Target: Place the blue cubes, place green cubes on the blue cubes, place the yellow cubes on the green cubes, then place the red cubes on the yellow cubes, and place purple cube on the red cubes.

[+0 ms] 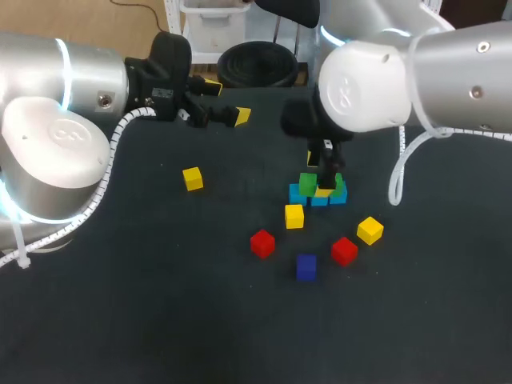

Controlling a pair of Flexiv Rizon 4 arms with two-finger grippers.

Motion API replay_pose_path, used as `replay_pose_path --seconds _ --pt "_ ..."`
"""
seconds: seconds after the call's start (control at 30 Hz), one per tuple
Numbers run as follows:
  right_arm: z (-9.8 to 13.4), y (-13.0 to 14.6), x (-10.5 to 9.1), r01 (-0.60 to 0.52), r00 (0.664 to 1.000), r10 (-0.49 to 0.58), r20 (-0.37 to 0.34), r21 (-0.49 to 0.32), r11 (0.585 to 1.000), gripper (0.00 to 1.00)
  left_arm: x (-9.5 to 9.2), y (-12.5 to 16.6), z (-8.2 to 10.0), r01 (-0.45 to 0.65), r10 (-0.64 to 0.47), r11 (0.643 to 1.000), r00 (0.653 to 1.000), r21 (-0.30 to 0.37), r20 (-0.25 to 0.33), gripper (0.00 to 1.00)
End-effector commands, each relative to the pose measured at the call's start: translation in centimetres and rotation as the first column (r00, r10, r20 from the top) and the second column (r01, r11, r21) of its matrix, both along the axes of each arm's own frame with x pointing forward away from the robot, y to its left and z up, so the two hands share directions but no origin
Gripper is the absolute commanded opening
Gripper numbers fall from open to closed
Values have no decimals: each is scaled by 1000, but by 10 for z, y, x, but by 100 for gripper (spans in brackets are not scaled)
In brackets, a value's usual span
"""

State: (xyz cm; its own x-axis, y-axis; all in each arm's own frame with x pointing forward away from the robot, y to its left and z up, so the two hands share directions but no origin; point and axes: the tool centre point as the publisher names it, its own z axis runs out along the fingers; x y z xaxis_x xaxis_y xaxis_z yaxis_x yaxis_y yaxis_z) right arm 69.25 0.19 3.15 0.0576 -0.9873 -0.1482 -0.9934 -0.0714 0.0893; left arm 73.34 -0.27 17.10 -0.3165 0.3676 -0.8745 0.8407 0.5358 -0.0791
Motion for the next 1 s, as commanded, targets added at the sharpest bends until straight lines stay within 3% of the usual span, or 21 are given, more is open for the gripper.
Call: replay_pose_path --seconds 0.03,0.4,1.0 --pt "0 3 3 0 1000 0 -2 -5 1000 48 0 1 -1 1 -1 1000 1000 -6 5 100" --pt "-1 5 3 -11 1000 11 -2 -13 1000 40 0 1 -1 1 -1 1000 1000 -6 5 100" --pt "3 5 0 -32 999 32 -7 -16 999 45 0 1 -1 1 -1 1000 1000 -6 5 100"
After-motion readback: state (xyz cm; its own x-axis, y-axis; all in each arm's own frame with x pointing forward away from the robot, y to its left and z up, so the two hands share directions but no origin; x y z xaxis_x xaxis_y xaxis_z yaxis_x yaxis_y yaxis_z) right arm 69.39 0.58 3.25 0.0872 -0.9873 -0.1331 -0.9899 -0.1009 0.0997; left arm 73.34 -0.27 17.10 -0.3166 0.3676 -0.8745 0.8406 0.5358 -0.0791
